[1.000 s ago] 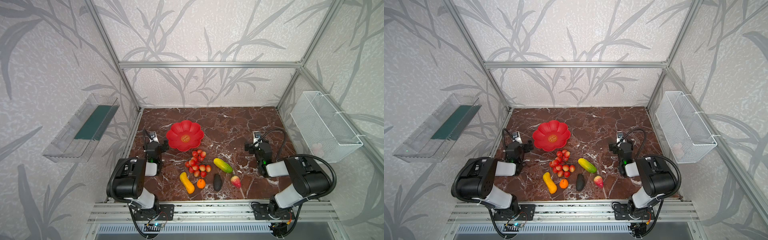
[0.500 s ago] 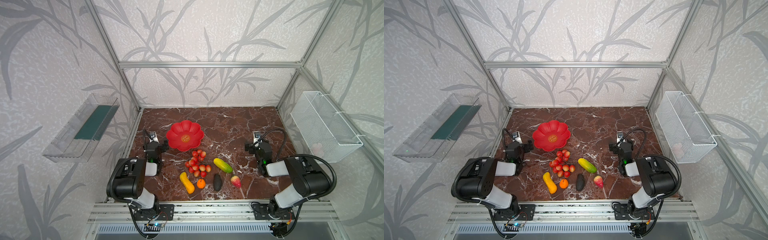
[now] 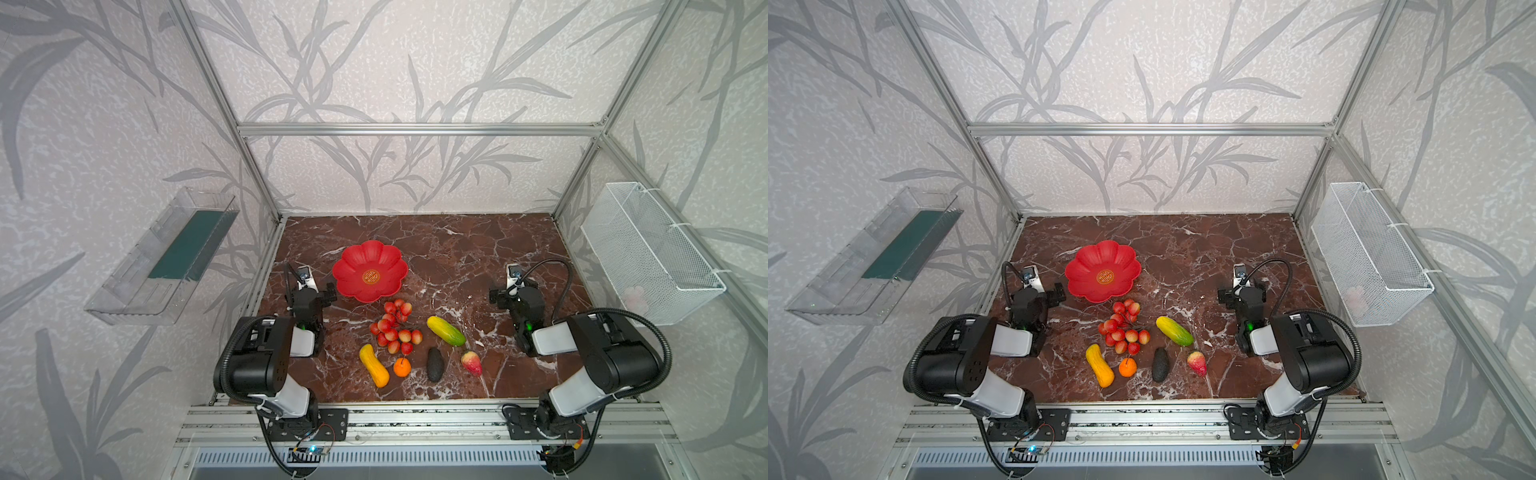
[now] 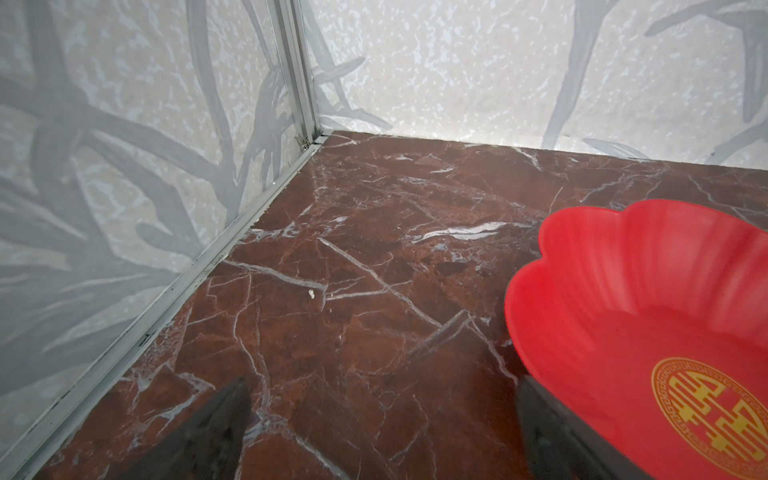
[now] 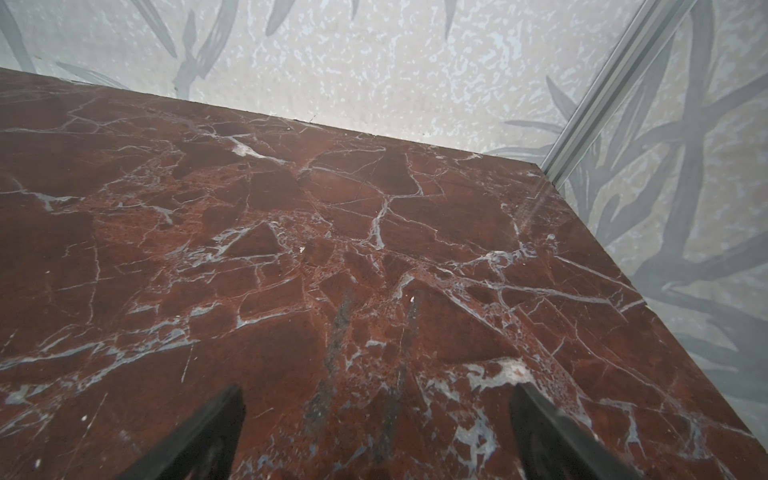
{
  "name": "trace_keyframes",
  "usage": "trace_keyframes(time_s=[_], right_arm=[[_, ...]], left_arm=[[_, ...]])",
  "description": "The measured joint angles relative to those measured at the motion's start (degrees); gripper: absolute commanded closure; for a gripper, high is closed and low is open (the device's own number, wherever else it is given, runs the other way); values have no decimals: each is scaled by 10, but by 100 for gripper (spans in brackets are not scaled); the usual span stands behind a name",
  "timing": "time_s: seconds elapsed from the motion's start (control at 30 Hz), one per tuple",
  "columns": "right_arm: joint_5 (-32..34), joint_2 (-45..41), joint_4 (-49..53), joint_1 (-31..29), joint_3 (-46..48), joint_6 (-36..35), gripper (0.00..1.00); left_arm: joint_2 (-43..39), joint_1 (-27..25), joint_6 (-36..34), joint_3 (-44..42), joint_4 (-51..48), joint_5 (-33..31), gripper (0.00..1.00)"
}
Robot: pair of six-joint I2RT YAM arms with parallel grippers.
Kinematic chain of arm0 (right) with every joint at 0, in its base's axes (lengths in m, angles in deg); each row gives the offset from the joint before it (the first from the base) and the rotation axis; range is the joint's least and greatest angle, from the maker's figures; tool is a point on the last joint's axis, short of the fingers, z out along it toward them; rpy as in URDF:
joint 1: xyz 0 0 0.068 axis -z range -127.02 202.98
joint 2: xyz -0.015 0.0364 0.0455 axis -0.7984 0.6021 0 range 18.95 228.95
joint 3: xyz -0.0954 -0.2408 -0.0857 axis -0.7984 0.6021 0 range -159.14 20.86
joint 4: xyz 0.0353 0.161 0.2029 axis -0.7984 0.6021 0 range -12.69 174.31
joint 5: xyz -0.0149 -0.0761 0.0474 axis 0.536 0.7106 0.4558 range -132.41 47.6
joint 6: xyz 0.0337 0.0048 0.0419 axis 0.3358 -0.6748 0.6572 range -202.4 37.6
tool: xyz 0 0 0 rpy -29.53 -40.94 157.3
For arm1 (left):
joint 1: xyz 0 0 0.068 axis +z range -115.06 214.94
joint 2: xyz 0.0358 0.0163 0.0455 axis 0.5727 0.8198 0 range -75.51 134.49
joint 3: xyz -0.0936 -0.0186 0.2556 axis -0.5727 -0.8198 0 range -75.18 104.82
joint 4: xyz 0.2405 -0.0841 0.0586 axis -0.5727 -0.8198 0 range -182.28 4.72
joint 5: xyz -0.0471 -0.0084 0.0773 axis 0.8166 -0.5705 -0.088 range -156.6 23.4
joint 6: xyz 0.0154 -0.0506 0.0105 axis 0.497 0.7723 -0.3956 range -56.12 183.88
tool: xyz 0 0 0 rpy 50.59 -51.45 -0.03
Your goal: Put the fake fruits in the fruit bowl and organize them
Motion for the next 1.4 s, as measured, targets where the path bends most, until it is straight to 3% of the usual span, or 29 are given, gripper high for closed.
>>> trace_keyframes(time_s=[0.13, 0.3, 0.4, 0.57, 0.7, 0.87, 1.17, 1.4], right_arm=[[24, -50, 102, -1, -20, 6, 1], [40, -167, 355, -1, -180, 69, 1], [4, -211, 450, -1, -253, 106, 1], [-103, -268, 594, -15, -264, 137, 5], [-132, -289, 729, -84, -264, 146, 8], [-134, -331, 881, -198, -261, 199, 13], [-112, -387, 1000, -376, -170, 358, 20], [-106, -375, 988, -421, -136, 439, 26]], left_arm=[[-16, -4, -1, -4, -6, -7, 1], [-151, -25, 11, 19, -142, -76, 1], [-237, -29, 49, 77, -257, -96, 1], [-400, -26, 165, 106, -399, -89, 1], [-498, -21, 208, 114, -529, -54, 4], [-557, -20, 212, 172, -720, -47, 6], [-622, -20, 202, 185, -839, -28, 6], [-632, -20, 200, 184, -852, -28, 6]])
